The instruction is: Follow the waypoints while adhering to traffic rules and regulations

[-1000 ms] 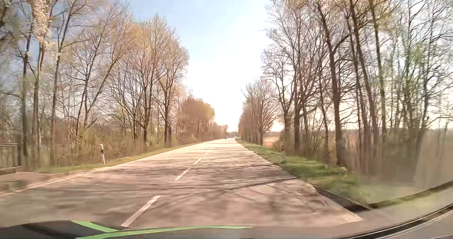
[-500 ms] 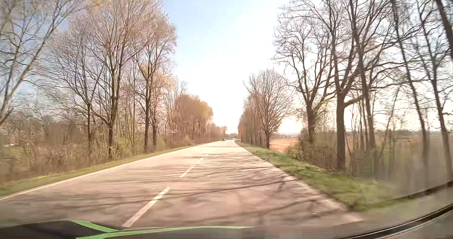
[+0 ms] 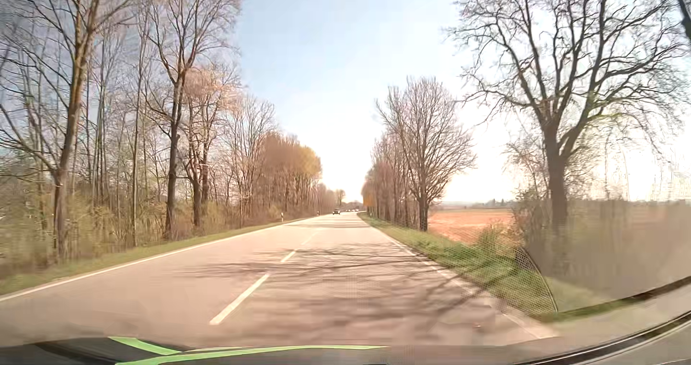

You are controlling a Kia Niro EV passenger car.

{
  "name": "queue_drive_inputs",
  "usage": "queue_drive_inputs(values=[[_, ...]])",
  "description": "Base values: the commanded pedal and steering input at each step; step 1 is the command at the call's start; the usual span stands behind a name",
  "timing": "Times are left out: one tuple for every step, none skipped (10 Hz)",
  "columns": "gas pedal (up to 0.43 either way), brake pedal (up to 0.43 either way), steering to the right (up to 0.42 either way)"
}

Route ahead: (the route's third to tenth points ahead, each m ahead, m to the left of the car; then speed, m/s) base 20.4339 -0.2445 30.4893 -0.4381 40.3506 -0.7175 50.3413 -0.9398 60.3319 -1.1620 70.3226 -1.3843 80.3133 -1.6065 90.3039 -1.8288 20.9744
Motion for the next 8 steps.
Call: queue_drive_inputs(values=[[0.130, 0.000, 0.001], [0.130, 0.000, 0.001], [0.130, 0.000, 0.001], [0.138, 0.000, 0.001], [0.138, 0.000, 0.001], [0.138, 0.000, 0.001], [0.138, 0.000, 0.000], [0.138, 0.000, 0.000]])
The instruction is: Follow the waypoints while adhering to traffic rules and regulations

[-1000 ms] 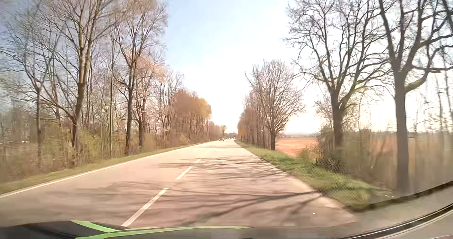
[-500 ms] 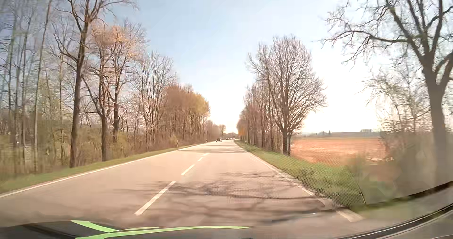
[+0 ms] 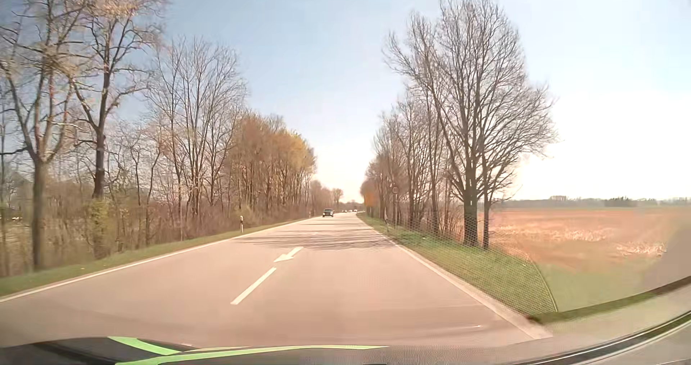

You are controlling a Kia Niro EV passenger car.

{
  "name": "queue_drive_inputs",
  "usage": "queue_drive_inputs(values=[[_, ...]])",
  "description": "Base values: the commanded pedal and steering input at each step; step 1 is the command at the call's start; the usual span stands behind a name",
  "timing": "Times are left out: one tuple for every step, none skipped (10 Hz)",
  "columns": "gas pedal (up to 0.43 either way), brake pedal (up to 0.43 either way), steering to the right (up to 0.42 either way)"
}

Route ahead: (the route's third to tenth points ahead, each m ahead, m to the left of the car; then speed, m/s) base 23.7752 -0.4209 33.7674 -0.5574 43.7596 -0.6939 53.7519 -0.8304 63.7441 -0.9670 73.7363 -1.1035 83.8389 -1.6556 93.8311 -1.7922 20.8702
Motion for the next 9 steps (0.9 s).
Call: queue_drive_inputs(values=[[0.138, 0.000, 0.000], [0.138, 0.000, 0.000], [0.138, 0.000, 0.000], [0.157, 0.000, 0.000], [0.169, 0.000, 0.000], [0.177, 0.000, 0.000], [0.189, 0.000, 0.000], [0.197, 0.000, 0.000], [0.209, 0.000, 0.000]])
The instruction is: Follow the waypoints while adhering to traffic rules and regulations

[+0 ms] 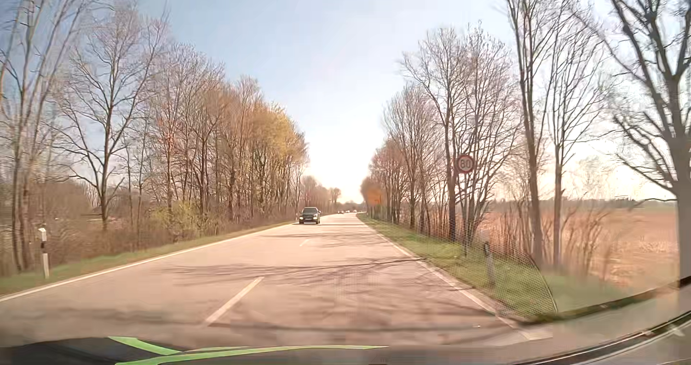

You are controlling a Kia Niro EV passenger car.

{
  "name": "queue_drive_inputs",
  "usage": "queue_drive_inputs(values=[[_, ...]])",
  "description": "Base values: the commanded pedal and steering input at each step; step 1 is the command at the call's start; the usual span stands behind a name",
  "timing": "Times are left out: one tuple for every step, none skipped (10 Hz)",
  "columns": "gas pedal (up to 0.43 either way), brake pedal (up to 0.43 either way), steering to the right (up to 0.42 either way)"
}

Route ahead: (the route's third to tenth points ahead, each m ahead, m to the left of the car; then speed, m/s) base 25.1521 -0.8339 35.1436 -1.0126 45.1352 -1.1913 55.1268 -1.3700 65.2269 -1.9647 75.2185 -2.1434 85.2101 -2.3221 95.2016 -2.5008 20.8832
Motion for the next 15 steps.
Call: queue_drive_inputs(values=[[0.220, 0.000, 0.000], [0.220, 0.000, 0.000], [0.220, 0.000, 0.000], [0.228, 0.000, 0.000], [0.240, 0.000, 0.000], [0.240, 0.000, 0.000], [0.240, 0.000, 0.000], [0.240, 0.000, 0.000], [0.240, 0.000, 0.000], [0.240, 0.000, 0.000], [0.240, 0.000, 0.000], [0.240, 0.000, 0.000], [0.248, 0.000, 0.000], [0.248, 0.000, 0.000], [0.248, 0.000, 0.000]])
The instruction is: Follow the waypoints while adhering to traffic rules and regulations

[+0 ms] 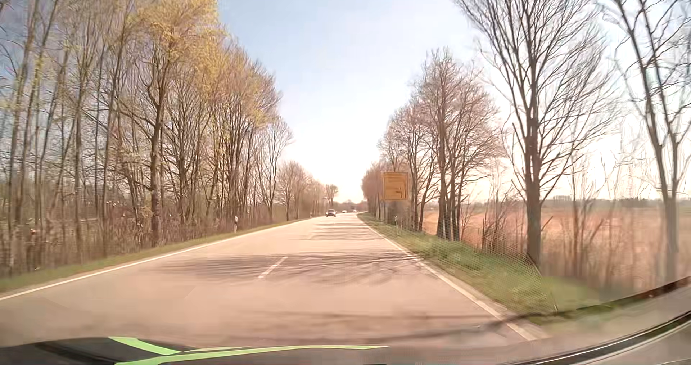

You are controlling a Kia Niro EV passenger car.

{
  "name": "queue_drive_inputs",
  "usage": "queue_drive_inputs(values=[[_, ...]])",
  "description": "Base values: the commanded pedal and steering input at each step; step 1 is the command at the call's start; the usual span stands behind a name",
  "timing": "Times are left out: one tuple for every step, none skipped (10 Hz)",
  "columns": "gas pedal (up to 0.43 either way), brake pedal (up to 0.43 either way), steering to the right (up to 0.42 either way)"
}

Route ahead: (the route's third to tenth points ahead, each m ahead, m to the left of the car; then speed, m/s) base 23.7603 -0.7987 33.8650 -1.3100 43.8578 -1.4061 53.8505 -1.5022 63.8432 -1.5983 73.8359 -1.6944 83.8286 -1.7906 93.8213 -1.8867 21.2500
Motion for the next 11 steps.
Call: queue_drive_inputs(values=[[0.248, 0.000, 0.000], [0.248, 0.000, 0.000], [0.248, 0.000, 0.000], [0.248, 0.000, 0.000], [0.248, 0.000, 0.000], [0.248, 0.000, 0.000], [0.248, 0.000, 0.000], [0.248, 0.000, 0.000], [0.248, 0.000, 0.000], [0.248, 0.000, 0.000], [0.248, 0.000, 0.000]])
